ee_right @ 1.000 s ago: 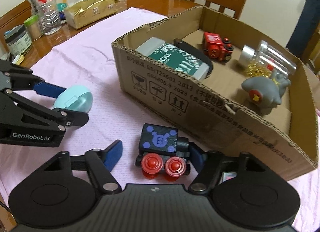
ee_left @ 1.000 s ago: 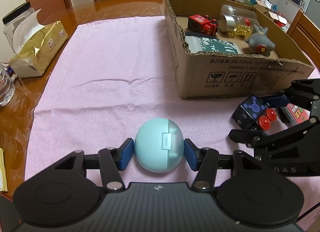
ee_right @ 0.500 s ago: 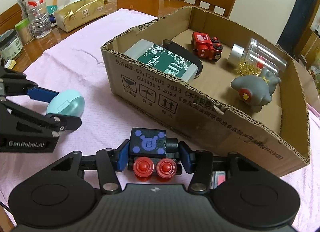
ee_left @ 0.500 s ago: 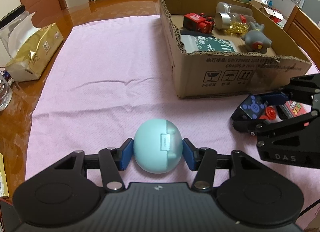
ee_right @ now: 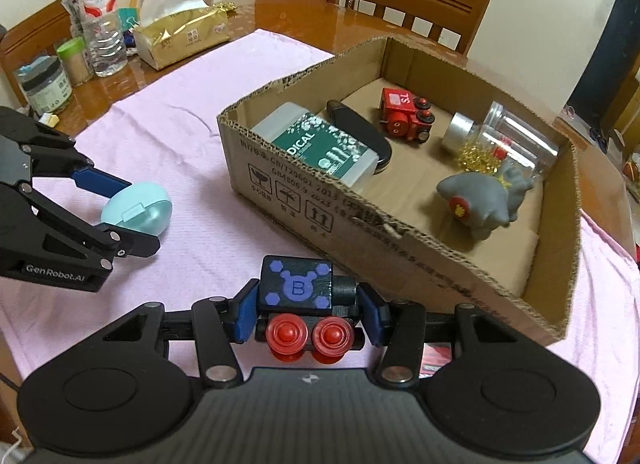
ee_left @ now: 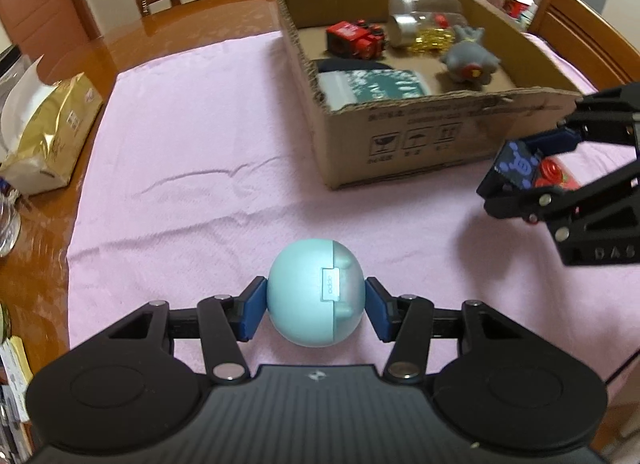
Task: Organize rigid objects
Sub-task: 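Drop the egg case into the box with the left gripper while the right drops the toy car in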
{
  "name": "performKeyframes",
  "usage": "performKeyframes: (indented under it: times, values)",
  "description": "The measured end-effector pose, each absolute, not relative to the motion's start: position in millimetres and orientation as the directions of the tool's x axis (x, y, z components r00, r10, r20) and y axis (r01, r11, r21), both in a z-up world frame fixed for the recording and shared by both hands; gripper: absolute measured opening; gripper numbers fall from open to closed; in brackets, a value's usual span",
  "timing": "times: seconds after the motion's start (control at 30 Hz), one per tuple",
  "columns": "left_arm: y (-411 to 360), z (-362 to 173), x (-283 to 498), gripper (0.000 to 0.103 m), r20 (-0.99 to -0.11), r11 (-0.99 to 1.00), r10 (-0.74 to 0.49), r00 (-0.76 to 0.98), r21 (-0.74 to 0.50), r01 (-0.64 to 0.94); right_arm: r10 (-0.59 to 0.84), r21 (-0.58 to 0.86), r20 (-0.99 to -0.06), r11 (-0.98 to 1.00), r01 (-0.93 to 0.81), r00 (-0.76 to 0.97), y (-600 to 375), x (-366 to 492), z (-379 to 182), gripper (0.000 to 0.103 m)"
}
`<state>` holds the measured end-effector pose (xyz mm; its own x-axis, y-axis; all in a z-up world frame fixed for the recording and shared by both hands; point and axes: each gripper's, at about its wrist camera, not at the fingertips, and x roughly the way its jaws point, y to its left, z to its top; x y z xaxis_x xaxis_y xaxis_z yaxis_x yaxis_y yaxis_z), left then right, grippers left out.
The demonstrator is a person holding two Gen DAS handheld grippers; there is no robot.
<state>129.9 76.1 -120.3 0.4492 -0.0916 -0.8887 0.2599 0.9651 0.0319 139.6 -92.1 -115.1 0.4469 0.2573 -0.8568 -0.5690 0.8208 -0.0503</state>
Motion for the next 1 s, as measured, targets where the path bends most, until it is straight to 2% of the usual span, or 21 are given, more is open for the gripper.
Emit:
performKeyframes:
  times: [0.3,0.67,0.73,0.8,0.9,1.0]
  values:
    - [52,-70,131,0.051,-0.863,0.922,-0.181,0.472,0.018,0.387,0.288,-0.044,-0.844,0.804,-0.594,0.453,-124,137,-63,0.056]
    - [4,-23,178,0.052,-0.785,0.887,-0.251,0.566,0.049,0.460,0.239,-0.081,-0.777,0.879,-0.469,0.582,-165,189,-37,0.056]
    - [-2,-21,189,0.051,-0.780,0.883,-0.245,0.576,0.066,0.464,0.239,-0.077,-0.775,0.883,-0.463,0.585,-169,197,-38,0.061]
    - [-8,-23,200,0.051,-0.779,0.883,-0.235,0.581,0.078,0.462,0.242,-0.070,-0.762,0.891,-0.449,0.601,-172,200,-35,0.087]
    - [-17,-27,216,0.052,-0.778,0.881,-0.230,0.585,0.089,0.465,0.270,-0.040,-0.740,0.897,-0.441,0.617,-180,195,-31,0.097]
    - [-25,-32,232,0.052,-0.781,0.882,-0.230,0.581,0.085,0.464,0.269,-0.027,-0.744,0.902,-0.430,0.612,-185,189,-32,0.101]
